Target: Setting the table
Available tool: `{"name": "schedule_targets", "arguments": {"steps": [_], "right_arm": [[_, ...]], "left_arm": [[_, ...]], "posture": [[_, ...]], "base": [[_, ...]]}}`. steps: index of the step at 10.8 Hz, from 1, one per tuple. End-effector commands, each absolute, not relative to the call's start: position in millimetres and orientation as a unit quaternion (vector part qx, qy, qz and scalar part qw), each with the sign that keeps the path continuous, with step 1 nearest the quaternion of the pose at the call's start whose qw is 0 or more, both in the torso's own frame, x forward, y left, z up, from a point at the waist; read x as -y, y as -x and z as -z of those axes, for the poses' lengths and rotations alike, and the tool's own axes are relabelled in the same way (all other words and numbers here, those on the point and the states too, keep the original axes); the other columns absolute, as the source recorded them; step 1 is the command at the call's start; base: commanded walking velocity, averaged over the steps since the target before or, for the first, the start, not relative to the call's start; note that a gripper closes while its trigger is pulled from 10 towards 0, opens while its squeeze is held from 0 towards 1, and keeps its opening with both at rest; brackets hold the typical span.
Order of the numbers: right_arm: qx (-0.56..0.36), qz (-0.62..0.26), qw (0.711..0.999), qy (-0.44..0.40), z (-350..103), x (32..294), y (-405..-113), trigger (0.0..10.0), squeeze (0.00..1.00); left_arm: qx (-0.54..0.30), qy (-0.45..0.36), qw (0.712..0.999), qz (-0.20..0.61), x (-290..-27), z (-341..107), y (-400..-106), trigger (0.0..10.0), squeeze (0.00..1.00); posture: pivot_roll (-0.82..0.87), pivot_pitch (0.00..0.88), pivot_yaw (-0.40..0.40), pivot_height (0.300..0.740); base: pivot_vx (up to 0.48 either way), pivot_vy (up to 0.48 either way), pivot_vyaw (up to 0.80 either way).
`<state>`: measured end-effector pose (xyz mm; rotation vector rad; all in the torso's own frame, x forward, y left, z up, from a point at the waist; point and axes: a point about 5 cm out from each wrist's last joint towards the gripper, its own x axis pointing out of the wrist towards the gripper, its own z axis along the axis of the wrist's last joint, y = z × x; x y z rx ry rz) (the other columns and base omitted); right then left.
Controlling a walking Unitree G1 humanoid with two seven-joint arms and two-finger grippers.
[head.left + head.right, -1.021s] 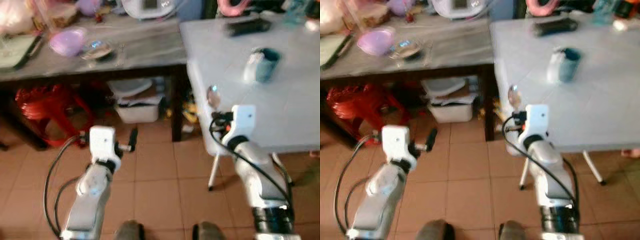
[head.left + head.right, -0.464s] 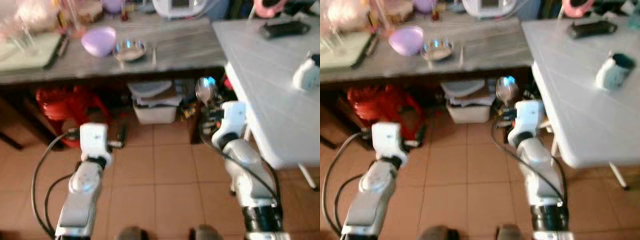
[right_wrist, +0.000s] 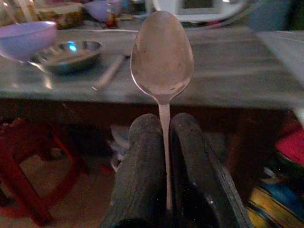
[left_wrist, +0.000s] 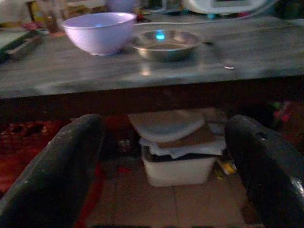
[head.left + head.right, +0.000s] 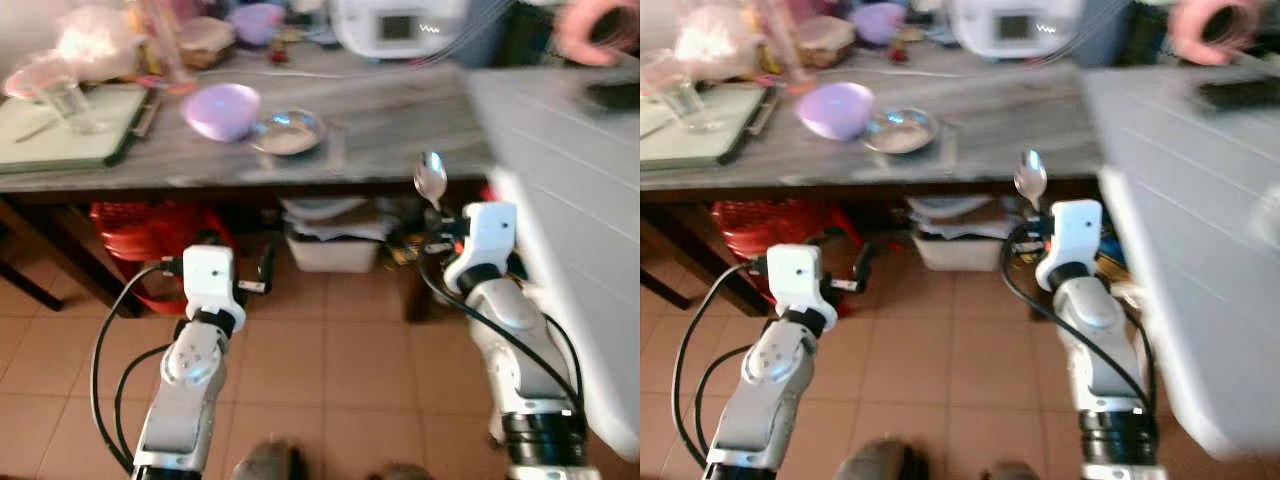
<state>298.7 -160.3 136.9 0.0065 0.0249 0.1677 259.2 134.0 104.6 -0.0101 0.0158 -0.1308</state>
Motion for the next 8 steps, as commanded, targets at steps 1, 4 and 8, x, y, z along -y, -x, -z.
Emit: {"name": "schedule_targets", "arguments": {"steps": [1,4,8], "right_arm": [[0.001,-0.102,0.995,0.001,-142.2,154.8,-298.9,10.0,0.0],[0.002,-0.086,0.996,-0.002,-142.5,158.4,-299.7,10.0,0.0],[0.005,-0.064,0.998,-0.007,-141.9,162.2,-301.1,10.0,0.0]], "left_arm": [[-0.006,-0.001,0.998,0.063,-136.7,-105.4,-259.5,10.0,0.0],[-0.001,0.008,0.998,0.07,-133.7,-106.4,-259.0,10.0,0.0],[0.009,0.007,0.999,0.054,-139.7,-109.8,-257.7,10.0,0.0]], "posture": [[-0.03,0.082,0.085,0.74],[-0.03,0.085,0.087,0.74],[-0.02,0.092,0.09,0.74]], "base": [[0.48,0.0,0.0],[0.48,0.0,0.15],[0.398,0.0,0.0]]}}
